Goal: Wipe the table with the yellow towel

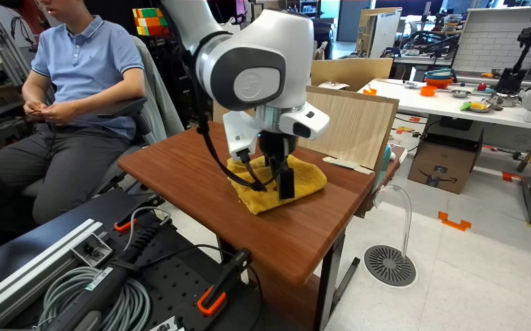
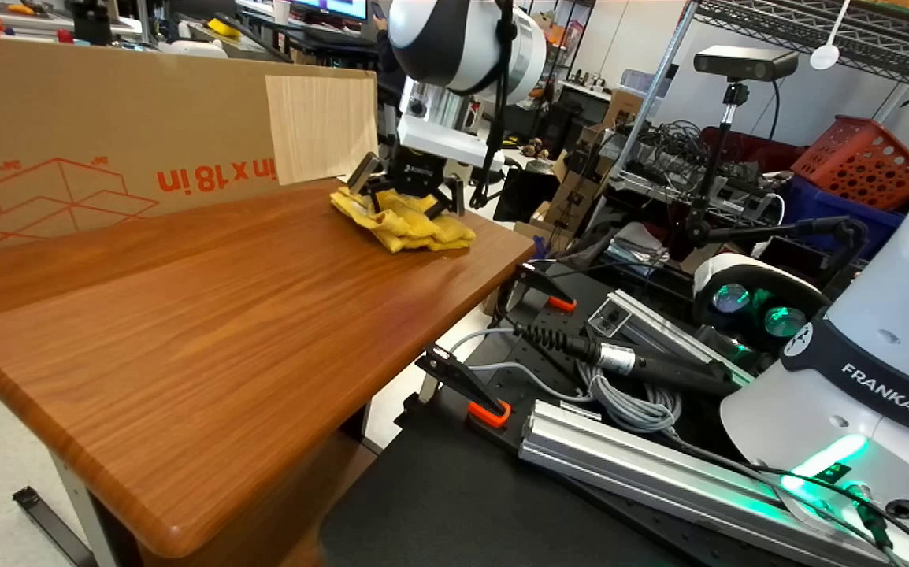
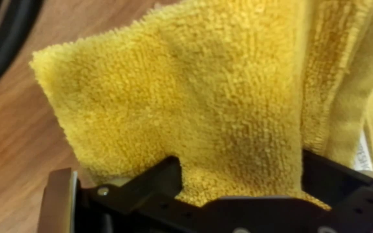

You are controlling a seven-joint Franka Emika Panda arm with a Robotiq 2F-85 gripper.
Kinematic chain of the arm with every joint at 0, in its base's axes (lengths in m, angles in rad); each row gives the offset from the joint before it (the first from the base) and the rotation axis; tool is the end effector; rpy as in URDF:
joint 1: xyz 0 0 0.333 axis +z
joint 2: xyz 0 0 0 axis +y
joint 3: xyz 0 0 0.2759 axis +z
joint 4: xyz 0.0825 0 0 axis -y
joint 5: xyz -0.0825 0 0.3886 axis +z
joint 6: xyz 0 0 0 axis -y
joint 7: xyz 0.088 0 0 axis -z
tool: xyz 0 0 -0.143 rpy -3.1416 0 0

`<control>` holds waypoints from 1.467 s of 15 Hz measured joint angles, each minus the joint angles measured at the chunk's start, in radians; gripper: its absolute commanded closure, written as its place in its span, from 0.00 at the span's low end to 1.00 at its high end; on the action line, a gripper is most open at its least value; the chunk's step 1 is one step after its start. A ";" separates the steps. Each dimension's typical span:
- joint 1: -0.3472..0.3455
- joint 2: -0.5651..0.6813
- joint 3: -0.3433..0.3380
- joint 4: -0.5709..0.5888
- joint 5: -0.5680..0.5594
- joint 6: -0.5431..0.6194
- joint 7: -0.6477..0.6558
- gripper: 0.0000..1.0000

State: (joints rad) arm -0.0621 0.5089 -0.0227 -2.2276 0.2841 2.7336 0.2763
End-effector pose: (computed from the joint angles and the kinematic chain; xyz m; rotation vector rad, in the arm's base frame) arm 0.5196 -0.0524 0.0656 -2.8964 0.9268 0.0169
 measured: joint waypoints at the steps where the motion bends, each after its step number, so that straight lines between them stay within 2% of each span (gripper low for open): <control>1: 0.012 -0.017 0.013 -0.036 -0.001 0.021 -0.014 0.00; 7: 0.134 -0.093 0.085 -0.207 -0.008 0.156 -0.029 0.00; 11: 0.180 -0.102 0.164 -0.214 -0.007 0.157 -0.025 0.00; 14: 0.244 -0.112 0.194 -0.196 -0.007 0.157 0.024 0.00; 18: 0.338 -0.116 0.190 -0.134 -0.008 0.156 0.128 0.00; 22: 0.400 -0.082 0.118 -0.045 -0.026 0.151 0.244 0.00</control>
State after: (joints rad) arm 0.3375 0.4265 0.0952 -2.2728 0.2585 2.8846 0.5205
